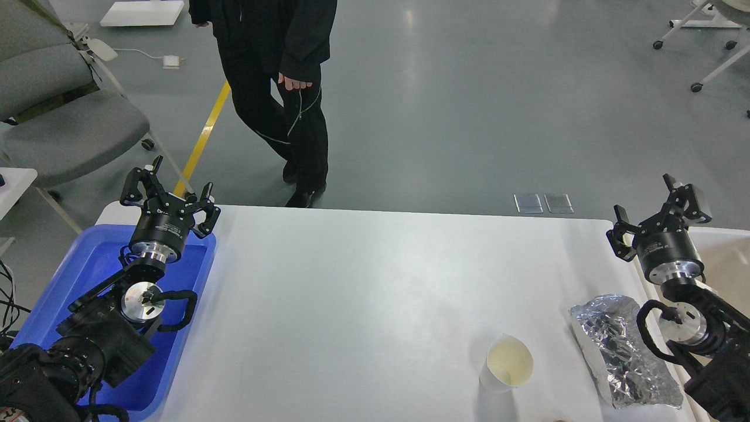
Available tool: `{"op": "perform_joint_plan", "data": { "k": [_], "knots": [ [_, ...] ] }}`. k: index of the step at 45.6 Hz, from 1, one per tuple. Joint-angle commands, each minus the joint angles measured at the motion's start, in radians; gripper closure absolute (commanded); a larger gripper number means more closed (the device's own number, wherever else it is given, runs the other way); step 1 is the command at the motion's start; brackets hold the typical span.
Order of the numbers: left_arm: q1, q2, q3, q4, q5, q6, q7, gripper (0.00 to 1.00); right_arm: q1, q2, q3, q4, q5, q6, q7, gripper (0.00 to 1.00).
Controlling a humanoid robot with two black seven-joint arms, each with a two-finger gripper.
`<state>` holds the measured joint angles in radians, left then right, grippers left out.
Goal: Tidy desktop
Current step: 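Raise the right gripper and swing it outward above the table edge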
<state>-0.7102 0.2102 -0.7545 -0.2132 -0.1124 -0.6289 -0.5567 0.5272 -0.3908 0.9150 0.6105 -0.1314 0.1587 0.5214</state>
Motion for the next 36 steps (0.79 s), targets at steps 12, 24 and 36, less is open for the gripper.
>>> {"op": "perform_joint_plan", "data": {
  "k": [12,24,36],
  "knots": [
    [0.0,0.0,0.0,0.0,-0.001,0.0,0.0,0.0,0.023,-0.405,-0.224,0.451,-0.025,-0.13,-0.253,0.0],
    [0.0,0.0,0.0,0.0,-0.001,0.0,0.0,0.0,0.143,-0.669,-0.47,0.704,-0.187,-0.111,-0.265,0.0],
    [0.001,0.0,0.0,0.0,-0.001,0.0,0.0,0.0,0.139,-0.83,-0.504,0.903,-0.707,-0.039,-0.27,0.0]
  ]
}}
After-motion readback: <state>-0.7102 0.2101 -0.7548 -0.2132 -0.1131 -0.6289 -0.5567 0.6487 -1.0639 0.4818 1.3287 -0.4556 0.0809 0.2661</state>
